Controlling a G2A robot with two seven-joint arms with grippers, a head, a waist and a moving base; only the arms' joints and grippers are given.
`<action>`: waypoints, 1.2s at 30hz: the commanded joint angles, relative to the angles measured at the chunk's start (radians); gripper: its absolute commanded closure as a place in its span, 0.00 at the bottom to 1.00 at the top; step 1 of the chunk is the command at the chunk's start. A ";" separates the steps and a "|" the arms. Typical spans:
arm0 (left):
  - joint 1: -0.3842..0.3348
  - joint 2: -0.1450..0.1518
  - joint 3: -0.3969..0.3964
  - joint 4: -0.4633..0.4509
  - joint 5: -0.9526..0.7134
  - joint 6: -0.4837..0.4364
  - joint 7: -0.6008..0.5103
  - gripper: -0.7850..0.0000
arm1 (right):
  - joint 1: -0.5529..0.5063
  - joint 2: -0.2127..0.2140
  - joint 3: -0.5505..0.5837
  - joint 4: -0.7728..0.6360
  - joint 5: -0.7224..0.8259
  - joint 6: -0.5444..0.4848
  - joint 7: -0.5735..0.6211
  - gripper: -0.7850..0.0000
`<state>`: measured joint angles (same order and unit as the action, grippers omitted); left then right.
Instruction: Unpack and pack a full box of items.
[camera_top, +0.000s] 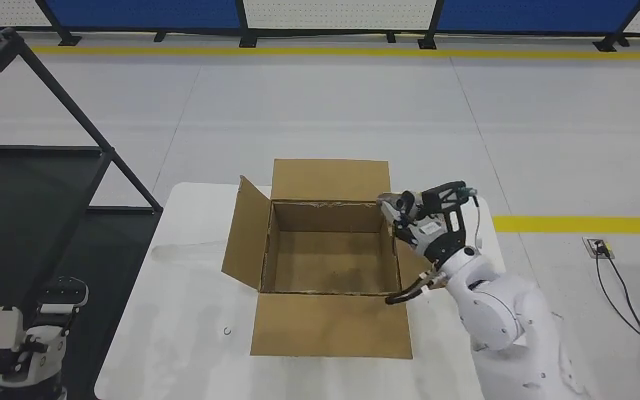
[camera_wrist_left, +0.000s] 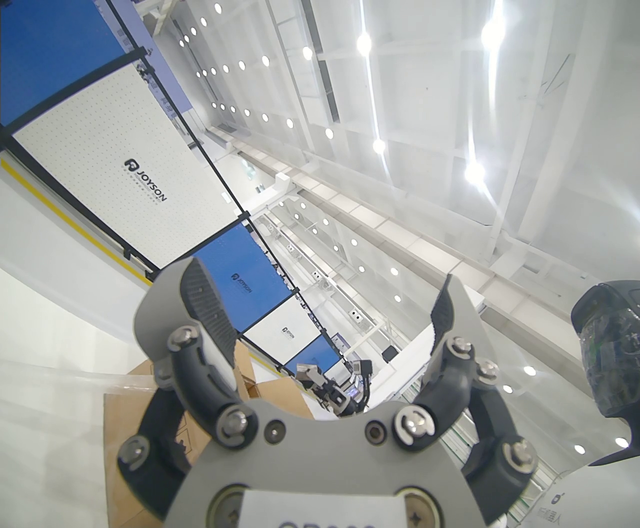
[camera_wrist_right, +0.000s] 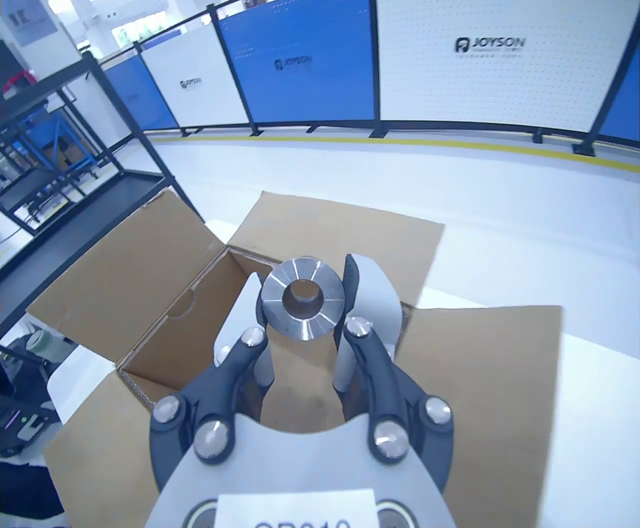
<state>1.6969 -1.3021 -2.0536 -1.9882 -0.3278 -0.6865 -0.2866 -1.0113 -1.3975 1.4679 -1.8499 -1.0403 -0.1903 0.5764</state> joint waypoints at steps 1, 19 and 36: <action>0.000 0.000 0.000 0.000 0.000 0.000 0.000 0.00 | -0.035 0.007 0.065 -0.036 0.003 0.018 -0.001 1.00; 0.000 0.000 0.000 0.000 0.000 0.000 0.000 0.00 | -0.268 0.062 0.423 -0.107 0.159 -0.103 0.142 1.00; 0.000 0.000 0.000 0.000 0.000 0.000 0.000 0.00 | -0.410 0.110 0.455 -0.112 0.144 -0.311 0.378 1.00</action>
<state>1.6969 -1.3021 -2.0536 -1.9882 -0.3278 -0.6865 -0.2866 -1.4214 -1.2882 1.9215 -1.9624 -0.8984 -0.5013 0.9528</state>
